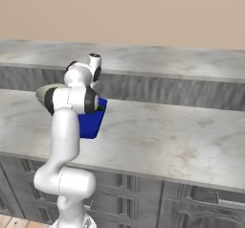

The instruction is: Place the two vegetables and bowl onto the tray for setting up a vegetable dip station.

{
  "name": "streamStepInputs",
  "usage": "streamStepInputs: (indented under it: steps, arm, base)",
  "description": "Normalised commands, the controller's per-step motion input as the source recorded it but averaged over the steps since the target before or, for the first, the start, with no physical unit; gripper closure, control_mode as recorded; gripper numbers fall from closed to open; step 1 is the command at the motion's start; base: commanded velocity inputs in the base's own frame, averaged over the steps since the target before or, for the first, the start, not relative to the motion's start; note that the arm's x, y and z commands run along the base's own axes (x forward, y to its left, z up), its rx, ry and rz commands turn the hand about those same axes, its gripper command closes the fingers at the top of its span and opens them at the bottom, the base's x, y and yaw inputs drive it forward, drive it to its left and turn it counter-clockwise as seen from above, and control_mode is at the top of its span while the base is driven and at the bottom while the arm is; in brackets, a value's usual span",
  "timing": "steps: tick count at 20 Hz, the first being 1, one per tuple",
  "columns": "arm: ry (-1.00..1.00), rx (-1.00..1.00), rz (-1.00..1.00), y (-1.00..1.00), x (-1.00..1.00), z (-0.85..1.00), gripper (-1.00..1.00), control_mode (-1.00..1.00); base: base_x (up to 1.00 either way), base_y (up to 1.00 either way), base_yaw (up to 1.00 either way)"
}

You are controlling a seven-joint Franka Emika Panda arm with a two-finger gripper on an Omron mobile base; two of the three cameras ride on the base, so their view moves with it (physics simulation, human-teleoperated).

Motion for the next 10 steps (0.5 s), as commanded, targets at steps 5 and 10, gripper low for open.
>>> streamStepInputs:
  steps: [5,10]
  arm:
    - [0.0,-0.03,0.0,0.3,-0.53,0.16,-1.0,-1.0]
    - [0.0,-0.07,0.0,0.41,-0.62,0.16,-1.0,-1.0]
  base:
    - [0.0,0.0,0.0]
    - [0.0,0.0,0.0]
